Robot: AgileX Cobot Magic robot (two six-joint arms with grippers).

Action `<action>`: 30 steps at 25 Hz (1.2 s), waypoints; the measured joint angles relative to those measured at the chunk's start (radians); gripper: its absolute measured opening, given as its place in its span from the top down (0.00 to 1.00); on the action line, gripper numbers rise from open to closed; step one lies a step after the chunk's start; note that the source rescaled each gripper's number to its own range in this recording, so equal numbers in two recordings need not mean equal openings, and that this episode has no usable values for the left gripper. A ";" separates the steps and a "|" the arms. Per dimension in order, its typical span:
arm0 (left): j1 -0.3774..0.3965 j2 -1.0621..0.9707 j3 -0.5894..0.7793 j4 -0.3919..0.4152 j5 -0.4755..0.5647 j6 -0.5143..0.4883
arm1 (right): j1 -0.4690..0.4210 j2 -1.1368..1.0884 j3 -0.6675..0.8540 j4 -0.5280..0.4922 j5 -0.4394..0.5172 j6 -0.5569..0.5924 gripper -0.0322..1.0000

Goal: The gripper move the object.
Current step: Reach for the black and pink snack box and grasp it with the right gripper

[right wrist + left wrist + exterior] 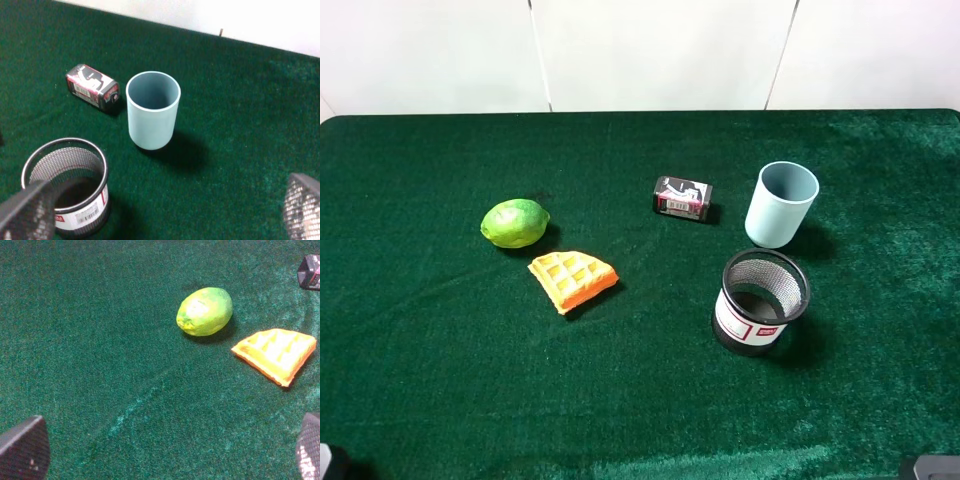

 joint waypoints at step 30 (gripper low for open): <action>0.000 0.000 0.000 0.000 0.000 0.000 | 0.346 1.122 -0.564 -0.111 -0.030 -0.334 0.00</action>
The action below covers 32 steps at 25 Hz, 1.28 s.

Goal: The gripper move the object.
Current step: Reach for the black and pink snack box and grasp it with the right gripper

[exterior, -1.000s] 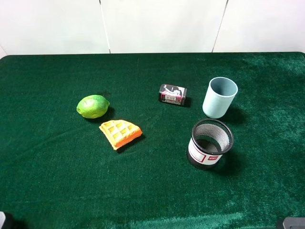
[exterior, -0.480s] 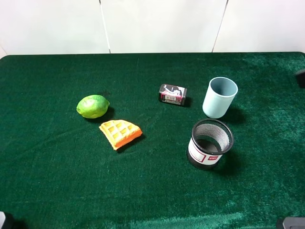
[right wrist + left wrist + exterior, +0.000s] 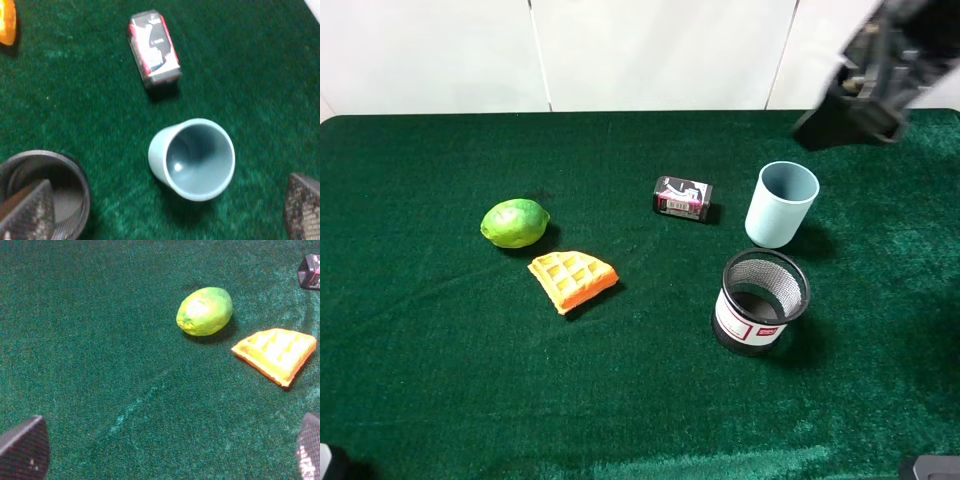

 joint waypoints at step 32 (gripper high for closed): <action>0.000 0.000 0.000 0.000 0.000 0.000 | 0.135 0.526 -0.172 -0.077 -0.183 -0.027 0.00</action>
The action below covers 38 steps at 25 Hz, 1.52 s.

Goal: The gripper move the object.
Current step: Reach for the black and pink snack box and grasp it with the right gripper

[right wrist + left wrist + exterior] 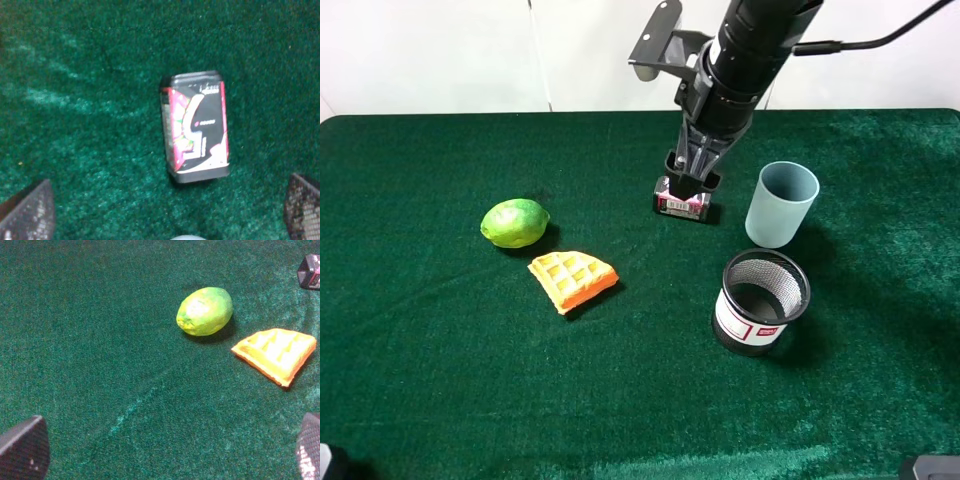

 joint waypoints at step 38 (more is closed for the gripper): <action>0.000 0.000 0.000 0.000 0.000 0.000 | -0.133 0.425 -0.288 0.079 0.072 -0.128 0.00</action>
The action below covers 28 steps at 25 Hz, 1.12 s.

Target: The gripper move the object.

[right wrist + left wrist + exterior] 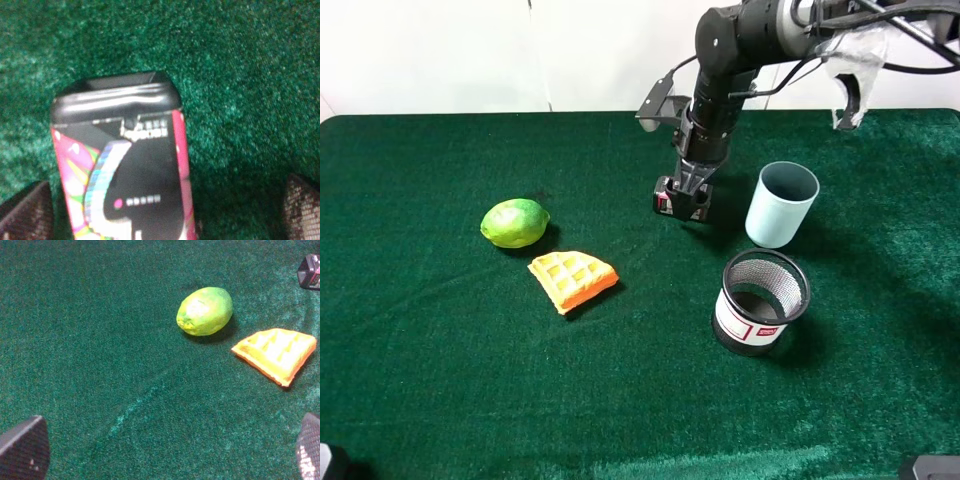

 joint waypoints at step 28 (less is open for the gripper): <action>0.000 0.000 0.000 0.000 0.000 0.000 | 0.000 0.030 -0.002 0.056 -0.026 0.027 0.97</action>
